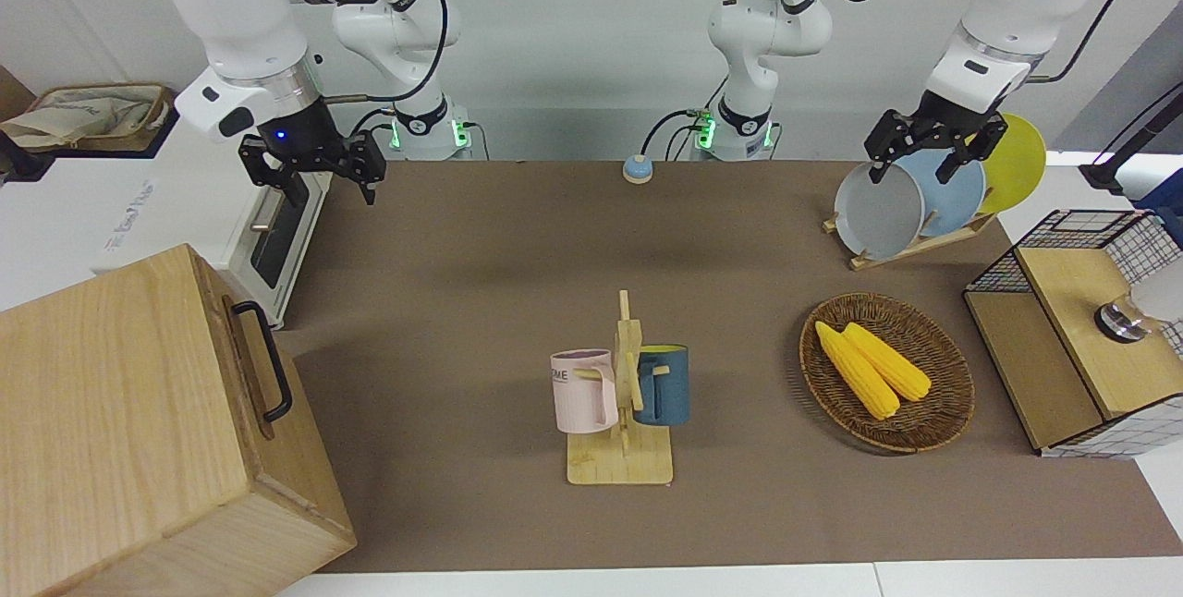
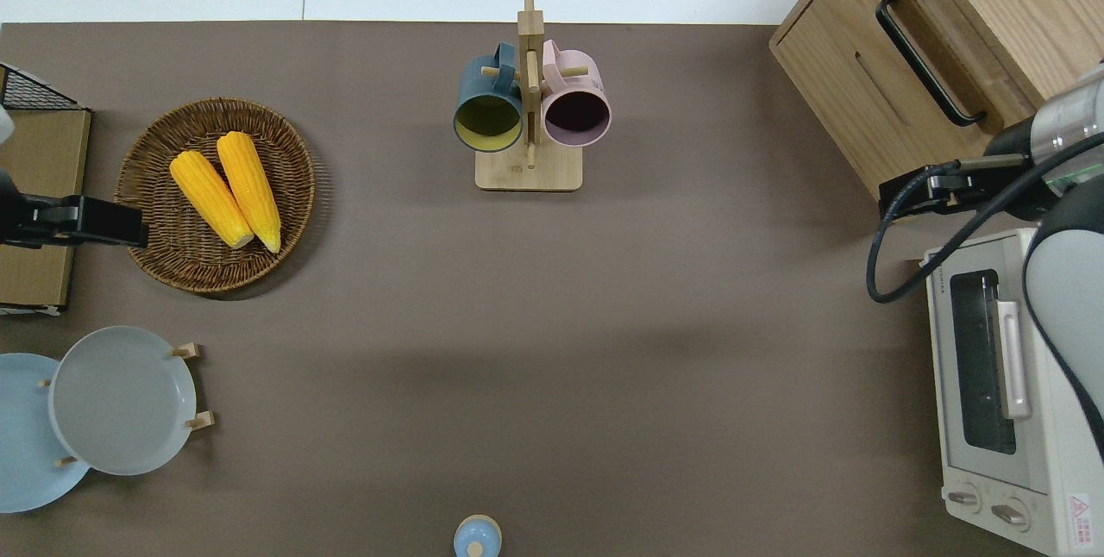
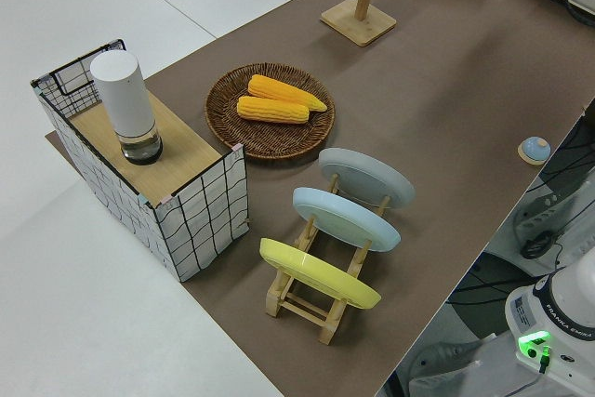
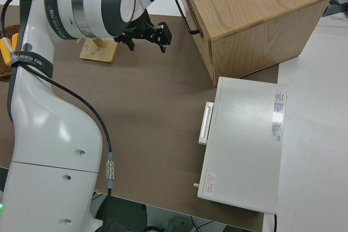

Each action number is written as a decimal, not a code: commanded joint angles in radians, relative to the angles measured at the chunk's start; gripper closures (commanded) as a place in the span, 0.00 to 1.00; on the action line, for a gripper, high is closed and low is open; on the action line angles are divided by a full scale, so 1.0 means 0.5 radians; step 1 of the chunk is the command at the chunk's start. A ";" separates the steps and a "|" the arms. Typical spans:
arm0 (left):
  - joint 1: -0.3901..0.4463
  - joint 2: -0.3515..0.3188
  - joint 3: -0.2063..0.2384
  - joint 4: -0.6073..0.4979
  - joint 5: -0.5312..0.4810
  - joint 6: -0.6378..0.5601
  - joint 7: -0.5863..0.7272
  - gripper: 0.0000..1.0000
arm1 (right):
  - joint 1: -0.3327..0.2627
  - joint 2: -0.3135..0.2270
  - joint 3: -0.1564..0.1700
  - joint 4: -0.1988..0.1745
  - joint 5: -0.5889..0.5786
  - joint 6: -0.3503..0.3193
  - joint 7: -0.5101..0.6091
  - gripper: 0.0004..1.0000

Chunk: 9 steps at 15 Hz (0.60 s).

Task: Slide drawer open with right arm
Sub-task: 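Raise the right arm and swing it toward the wooden drawer handle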

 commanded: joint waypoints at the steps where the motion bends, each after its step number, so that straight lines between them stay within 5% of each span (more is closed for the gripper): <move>1: -0.034 0.026 0.033 0.041 0.025 0.001 0.015 0.00 | -0.015 0.006 0.013 0.034 -0.041 -0.045 0.013 0.02; 9: -0.034 0.026 0.033 0.041 0.025 0.001 0.015 0.00 | -0.006 0.002 0.016 0.034 -0.072 -0.045 0.012 0.02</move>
